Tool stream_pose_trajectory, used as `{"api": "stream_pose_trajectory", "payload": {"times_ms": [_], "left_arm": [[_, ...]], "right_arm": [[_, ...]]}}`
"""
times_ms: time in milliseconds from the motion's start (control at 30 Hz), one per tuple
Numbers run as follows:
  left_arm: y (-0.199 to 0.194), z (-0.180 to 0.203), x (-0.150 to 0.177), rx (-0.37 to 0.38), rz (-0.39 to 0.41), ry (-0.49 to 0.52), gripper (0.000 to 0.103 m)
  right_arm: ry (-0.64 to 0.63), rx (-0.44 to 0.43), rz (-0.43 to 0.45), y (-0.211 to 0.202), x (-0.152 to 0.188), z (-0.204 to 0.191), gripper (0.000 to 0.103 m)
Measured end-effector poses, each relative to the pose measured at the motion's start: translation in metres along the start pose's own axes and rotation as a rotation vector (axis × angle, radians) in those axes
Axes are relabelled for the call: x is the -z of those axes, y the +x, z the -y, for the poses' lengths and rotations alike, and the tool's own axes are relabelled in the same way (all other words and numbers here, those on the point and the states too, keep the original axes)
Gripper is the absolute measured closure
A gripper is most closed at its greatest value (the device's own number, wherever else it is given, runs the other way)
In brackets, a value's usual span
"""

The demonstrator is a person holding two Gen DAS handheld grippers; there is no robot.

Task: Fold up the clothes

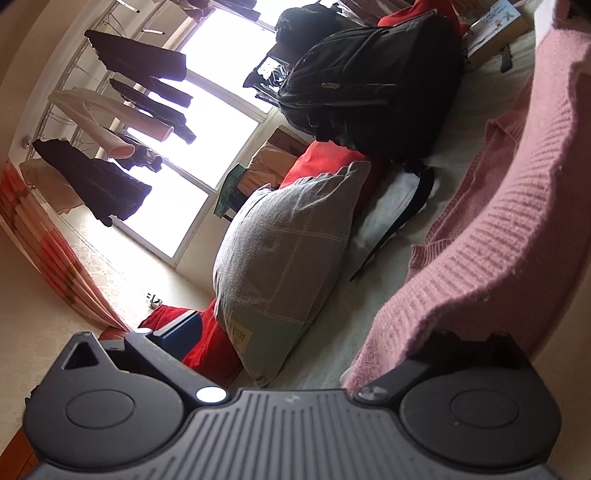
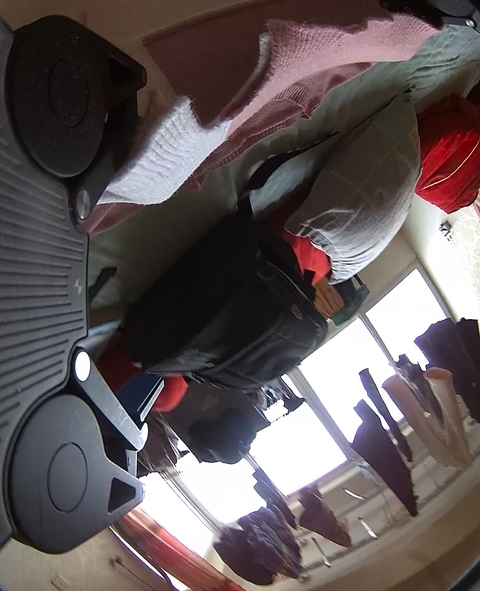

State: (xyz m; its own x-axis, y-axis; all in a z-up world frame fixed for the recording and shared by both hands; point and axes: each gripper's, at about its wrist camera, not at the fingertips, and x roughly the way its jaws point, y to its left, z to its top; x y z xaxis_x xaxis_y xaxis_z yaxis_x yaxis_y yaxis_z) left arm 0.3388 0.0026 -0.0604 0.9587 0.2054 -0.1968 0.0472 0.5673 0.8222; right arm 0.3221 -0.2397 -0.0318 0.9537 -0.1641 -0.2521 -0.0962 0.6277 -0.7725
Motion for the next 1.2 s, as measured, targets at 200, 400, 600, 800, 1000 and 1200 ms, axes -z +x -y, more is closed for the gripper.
{"api": "stream_pose_trajectory", "payload": {"times_ms": [200, 400, 600, 800, 1000, 1200], "left_arm": [[0.024, 0.003, -0.005, 0.030, -0.025, -0.022, 0.000], [0.046, 0.003, -0.013, 0.054, -0.046, -0.069, 0.000], [0.065, 0.026, -0.008, 0.118, -0.119, -0.066, 0.001], [0.048, 0.006, -0.003, 0.126, -0.121, -0.097, 0.001], [0.023, -0.026, -0.002, 0.212, -0.119, -0.173, 0.001], [-0.012, -0.034, 0.001, 0.368, -0.117, -0.258, 0.001]], "right_arm": [[0.080, -0.090, -0.053, 0.031, 0.002, 0.014, 0.000], [0.204, -0.163, -0.112, 0.053, 0.005, 0.031, 0.000], [0.283, -0.263, -0.218, 0.077, 0.025, 0.024, 0.000], [0.399, -0.372, -0.264, 0.080, 0.036, 0.041, 0.000], [0.553, -0.500, -0.263, 0.069, 0.038, 0.071, 0.000], [0.739, -0.572, -0.261, 0.064, 0.044, 0.099, 0.000]]}}
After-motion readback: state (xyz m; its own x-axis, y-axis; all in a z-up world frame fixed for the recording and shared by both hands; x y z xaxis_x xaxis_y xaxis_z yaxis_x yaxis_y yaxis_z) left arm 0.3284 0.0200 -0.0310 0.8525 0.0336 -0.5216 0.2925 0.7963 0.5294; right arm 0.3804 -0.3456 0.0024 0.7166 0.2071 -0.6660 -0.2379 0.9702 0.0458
